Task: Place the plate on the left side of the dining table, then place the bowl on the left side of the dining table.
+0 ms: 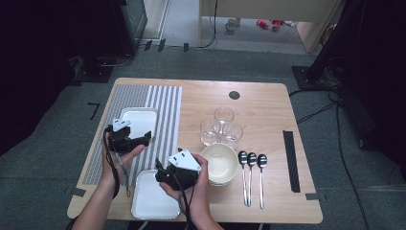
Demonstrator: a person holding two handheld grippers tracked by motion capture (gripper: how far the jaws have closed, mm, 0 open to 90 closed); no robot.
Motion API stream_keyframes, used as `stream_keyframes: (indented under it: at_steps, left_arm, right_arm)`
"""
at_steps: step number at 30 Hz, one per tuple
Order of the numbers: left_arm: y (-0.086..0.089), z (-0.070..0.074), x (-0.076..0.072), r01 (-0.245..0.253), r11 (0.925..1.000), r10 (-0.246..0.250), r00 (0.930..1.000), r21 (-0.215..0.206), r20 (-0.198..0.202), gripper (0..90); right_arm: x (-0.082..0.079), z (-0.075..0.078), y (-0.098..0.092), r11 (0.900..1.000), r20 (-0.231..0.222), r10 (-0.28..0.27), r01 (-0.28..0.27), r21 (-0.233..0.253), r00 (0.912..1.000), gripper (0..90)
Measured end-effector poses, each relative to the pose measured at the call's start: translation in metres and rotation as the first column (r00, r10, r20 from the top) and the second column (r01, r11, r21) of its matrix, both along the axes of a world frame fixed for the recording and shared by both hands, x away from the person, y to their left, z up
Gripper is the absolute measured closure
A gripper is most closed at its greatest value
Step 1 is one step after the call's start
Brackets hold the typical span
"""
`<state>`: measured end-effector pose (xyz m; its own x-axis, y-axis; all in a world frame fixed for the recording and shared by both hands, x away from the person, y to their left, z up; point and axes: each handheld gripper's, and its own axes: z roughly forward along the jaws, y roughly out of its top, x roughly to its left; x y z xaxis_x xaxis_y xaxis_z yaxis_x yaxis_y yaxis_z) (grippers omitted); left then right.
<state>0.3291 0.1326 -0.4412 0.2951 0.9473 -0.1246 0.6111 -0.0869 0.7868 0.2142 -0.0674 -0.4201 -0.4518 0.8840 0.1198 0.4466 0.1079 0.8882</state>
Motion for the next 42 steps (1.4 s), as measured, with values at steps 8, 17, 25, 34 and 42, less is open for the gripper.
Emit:
stream_keyframes:
  at_steps: [8, 17, 25, 34, 42]
  left_arm:
    - [-0.011, -0.005, -0.012, 0.013, 0.9999, -0.013, 0.9999, 0.009, -0.006, 17.2]
    - [-0.026, -0.003, -0.024, 0.069, 0.9975, -0.069, 0.9976, 0.014, 0.002, 17.3]
    - [-0.037, 0.001, -0.034, 0.104, 0.9946, -0.104, 0.9945, 0.003, 0.012, 17.3]
    - [-0.046, 0.000, -0.040, 0.137, 0.9905, -0.137, 0.9904, 0.015, 0.015, 17.3]
    - [-0.056, 0.006, -0.047, 0.171, 0.9852, -0.171, 0.9848, 0.016, 0.029, 17.3]
  right_arm:
    - [-0.012, -0.002, -0.022, 1.000, 0.007, 0.024, -0.024, 0.008, 0.9997, 26.3]
    - [-0.019, -0.008, -0.048, 0.999, -0.019, 0.012, -0.012, 0.048, 0.9997, 26.2]
    - [-0.019, -0.004, -0.062, 0.999, -0.007, -0.004, 0.004, 0.052, 1.0000, 26.2]
    - [-0.019, -0.003, -0.076, 0.998, -0.021, -0.003, 0.004, 0.056, 0.9998, 26.1]
    - [-0.017, 0.006, -0.092, 0.997, -0.006, -0.029, 0.029, 0.068, 0.9996, 26.1]
